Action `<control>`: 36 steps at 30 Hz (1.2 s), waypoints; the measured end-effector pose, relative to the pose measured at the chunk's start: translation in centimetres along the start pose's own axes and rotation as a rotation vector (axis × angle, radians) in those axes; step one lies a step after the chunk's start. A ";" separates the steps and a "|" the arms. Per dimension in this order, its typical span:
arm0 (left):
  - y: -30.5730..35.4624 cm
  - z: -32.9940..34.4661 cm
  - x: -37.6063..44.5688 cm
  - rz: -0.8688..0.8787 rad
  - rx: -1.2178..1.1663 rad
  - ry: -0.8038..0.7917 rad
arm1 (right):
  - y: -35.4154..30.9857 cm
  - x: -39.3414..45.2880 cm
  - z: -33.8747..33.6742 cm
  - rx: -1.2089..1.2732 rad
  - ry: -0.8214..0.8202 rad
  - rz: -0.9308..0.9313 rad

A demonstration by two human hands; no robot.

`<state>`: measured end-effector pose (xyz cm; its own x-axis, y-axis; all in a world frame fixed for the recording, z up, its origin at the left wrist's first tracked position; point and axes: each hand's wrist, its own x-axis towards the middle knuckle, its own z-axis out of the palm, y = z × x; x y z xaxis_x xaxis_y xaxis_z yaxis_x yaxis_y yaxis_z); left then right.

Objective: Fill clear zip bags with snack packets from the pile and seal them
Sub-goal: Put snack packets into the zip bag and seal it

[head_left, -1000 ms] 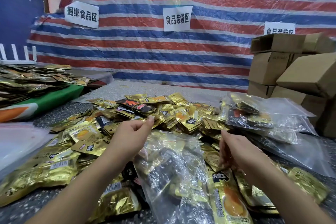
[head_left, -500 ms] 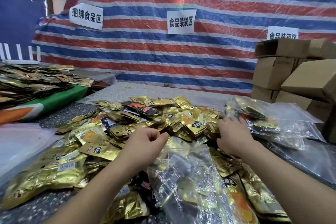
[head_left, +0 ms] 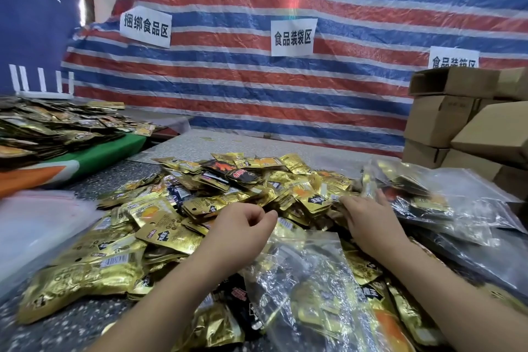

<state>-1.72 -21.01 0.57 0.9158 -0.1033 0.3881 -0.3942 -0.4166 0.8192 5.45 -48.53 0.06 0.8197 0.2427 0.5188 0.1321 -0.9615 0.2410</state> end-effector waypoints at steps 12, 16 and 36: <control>0.2 0.2 -0.3 -0.008 -0.016 -0.013 | -1.5 -1.6 -2.3 0.270 -0.203 0.189; 0.4 0.1 -0.4 -0.018 -0.019 -0.024 | -1.0 -1.7 -3.0 0.393 -0.119 0.222; 1.6 0.1 -1.4 0.108 -0.059 -0.128 | -2.4 -0.1 -8.2 2.060 -0.250 0.267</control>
<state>-3.65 -21.68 1.32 0.8687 -0.2600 0.4217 -0.4913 -0.3432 0.8005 0.53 -45.18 6.18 0.9363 0.2566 0.2399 0.1649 0.2819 -0.9452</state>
